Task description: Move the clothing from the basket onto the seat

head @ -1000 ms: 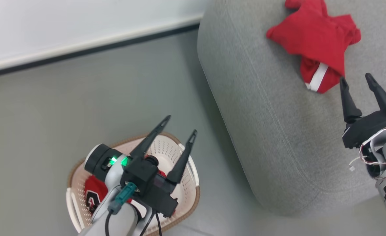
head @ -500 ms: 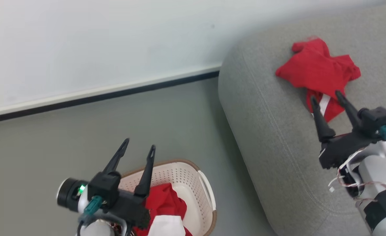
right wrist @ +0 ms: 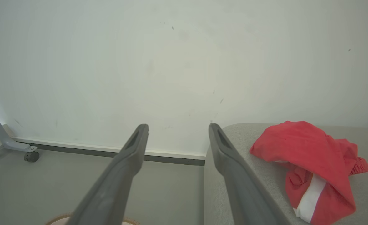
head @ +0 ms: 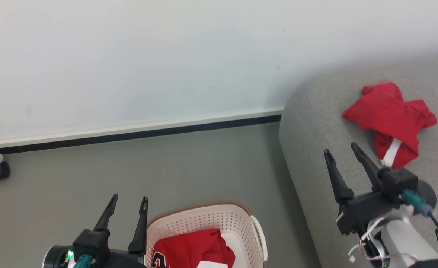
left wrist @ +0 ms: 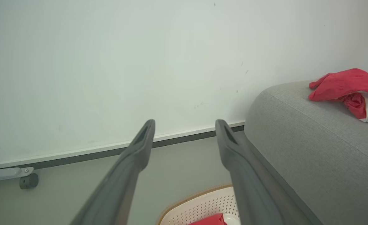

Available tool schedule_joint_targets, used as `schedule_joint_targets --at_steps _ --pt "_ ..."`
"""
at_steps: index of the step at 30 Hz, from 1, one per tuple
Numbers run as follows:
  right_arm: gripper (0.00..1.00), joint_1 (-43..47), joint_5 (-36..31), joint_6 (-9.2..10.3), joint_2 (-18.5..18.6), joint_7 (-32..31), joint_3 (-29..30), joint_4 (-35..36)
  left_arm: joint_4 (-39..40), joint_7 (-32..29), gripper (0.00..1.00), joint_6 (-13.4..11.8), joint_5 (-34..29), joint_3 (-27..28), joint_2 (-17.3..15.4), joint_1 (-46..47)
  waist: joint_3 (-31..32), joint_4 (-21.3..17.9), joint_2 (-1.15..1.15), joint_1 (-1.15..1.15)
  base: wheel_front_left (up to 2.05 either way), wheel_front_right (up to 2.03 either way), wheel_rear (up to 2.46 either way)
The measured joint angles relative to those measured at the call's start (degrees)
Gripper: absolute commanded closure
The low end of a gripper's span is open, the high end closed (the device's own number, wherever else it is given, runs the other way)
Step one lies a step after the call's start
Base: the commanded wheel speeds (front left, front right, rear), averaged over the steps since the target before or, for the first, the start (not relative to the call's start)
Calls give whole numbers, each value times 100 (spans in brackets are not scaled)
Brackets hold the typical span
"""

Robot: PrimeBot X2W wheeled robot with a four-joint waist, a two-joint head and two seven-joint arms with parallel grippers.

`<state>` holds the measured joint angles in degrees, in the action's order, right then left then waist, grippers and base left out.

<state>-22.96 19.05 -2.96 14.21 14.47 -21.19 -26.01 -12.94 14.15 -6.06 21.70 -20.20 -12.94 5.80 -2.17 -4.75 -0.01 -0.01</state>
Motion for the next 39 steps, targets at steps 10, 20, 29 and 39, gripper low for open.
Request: schedule_joint_targets --at_steps 10,20,29,39 --pt "0 1072 -41 445 -59 5 153 891 247 14 0 -52 0 210 76 -450 374 309 0 0 0 0 0" --pt "0 1902 -87 701 -82 7 285 1650 520 15 0 -85 -9 538 85 -922 572 423 1 0 0 0 0" --pt "0 2122 -103 759 -76 7 401 1972 648 15 0 -101 -51 692 146 -984 568 412 1 1 0 0 0" --pt "0 2232 -121 826 -62 7 517 2171 709 15 0 -101 -104 831 200 -1021 542 367 1 1 0 0 0"
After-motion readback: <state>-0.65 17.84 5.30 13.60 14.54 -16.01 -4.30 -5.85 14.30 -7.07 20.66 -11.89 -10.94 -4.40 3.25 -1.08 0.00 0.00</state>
